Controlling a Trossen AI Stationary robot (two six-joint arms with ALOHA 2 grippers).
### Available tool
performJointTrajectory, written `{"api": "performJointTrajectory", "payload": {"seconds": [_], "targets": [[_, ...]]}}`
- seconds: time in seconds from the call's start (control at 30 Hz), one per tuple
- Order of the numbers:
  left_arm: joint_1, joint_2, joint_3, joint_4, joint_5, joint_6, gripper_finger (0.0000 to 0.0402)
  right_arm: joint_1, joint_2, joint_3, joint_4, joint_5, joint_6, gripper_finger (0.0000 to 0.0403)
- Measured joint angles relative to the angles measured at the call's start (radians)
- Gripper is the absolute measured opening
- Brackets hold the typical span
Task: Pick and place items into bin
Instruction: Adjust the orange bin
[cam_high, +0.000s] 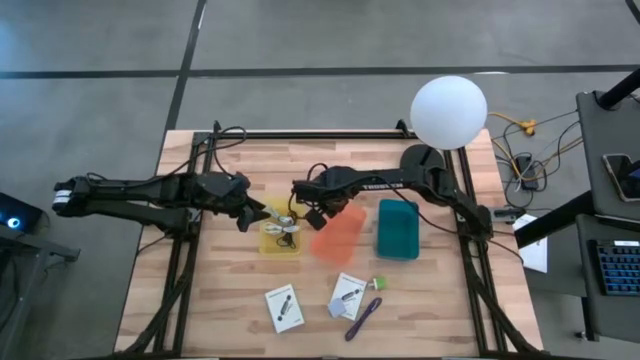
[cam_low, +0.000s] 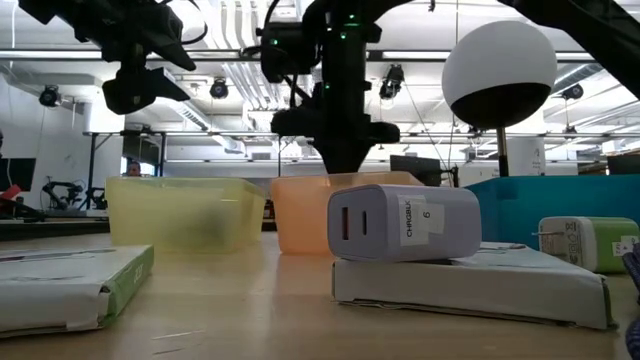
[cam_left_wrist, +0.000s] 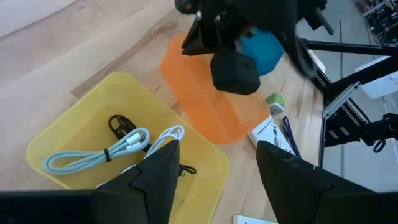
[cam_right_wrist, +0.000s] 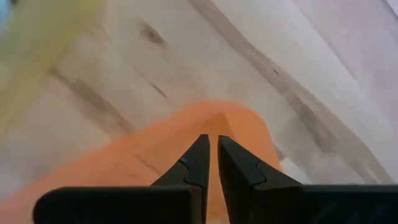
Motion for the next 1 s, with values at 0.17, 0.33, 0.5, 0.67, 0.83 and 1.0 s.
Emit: {"api": "performJointTrajectory", "payload": {"seconds": [0.17,0.33,0.5,0.67,0.83,1.0], "targets": [[0.0,0.001,0.0,0.0,0.0,0.004,0.0198,0.042,-0.015,0.0,-0.017,0.001,-0.002,0.0022],[0.0,0.002,-0.001,0.0,0.0,0.008,0.0198,0.049,-0.014,-0.029,-0.04,0.068,-0.034,0.0022],[0.0,0.001,-0.001,0.0,0.0,0.008,0.0198,0.014,-0.013,-0.086,0.067,0.071,-0.043,0.0022],[0.0,0.002,-0.001,0.0,0.0,0.008,0.0198,-0.002,-0.013,-0.103,0.176,0.079,-0.1,0.0022],[0.0,0.0,-0.001,0.0,0.0,0.008,0.0198,0.011,-0.013,-0.087,0.191,0.108,-0.153,0.0022],[0.0,0.0,-0.004,0.0,0.0,0.009,0.0198,0.049,-0.02,-0.051,0.077,0.064,-0.104,0.0022]]}}
